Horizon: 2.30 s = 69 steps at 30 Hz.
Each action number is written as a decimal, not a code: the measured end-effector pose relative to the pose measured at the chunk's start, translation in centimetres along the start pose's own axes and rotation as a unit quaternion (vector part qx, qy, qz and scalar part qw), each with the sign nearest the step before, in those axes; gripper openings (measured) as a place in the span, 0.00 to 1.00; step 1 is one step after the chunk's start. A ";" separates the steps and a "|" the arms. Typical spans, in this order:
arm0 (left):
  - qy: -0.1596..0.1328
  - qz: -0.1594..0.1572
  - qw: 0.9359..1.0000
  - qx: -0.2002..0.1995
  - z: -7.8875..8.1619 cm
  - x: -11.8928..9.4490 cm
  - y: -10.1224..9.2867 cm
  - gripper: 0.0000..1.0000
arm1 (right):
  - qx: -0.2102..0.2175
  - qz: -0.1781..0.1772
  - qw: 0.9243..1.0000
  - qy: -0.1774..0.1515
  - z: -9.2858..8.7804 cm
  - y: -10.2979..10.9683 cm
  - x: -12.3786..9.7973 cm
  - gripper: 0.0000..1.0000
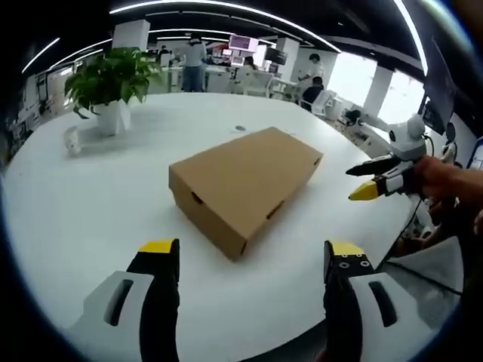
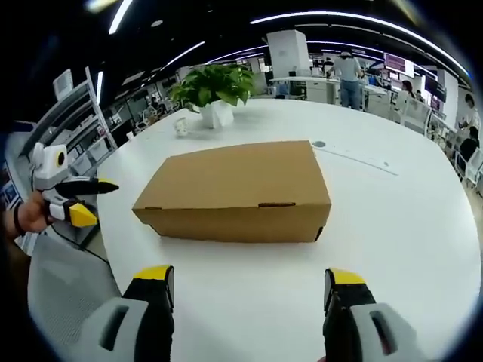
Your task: Operate the shoe box by opening the lid, removing the specified soft item, and placing it in the target area until the item is outside and the box remains undamaged.
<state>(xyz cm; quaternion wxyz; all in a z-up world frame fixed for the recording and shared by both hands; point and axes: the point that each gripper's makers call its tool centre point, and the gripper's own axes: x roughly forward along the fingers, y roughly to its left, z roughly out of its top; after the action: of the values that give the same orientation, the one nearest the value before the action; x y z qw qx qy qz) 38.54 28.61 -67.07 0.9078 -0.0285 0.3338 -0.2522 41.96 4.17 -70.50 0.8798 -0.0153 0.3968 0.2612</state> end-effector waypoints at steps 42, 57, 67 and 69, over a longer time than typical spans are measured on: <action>0.038 0.000 0.999 0.007 0.5 7.5 0.8 0.74 | -0.034 0.035 0.998 0.028 3.8 -3.3 6.8 0.68; 0.048 0.029 0.998 -0.006 0.3 8.3 1.6 0.67 | -0.058 0.029 0.997 0.041 3.7 -3.1 7.2 0.71; 0.060 0.010 0.998 0.003 0.5 8.0 2.1 0.64 | -0.054 0.017 0.998 0.037 3.6 -2.5 6.6 0.70; 0.063 0.007 0.998 0.007 0.4 7.9 2.1 0.64 | -0.050 0.012 0.998 0.038 3.4 -2.3 6.5 0.70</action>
<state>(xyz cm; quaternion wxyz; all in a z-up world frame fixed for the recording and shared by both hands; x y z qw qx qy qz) 44.82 26.64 -71.88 0.8866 -0.0040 0.3891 -0.2499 48.95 5.91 -73.19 0.8592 -0.0645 0.4161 0.2906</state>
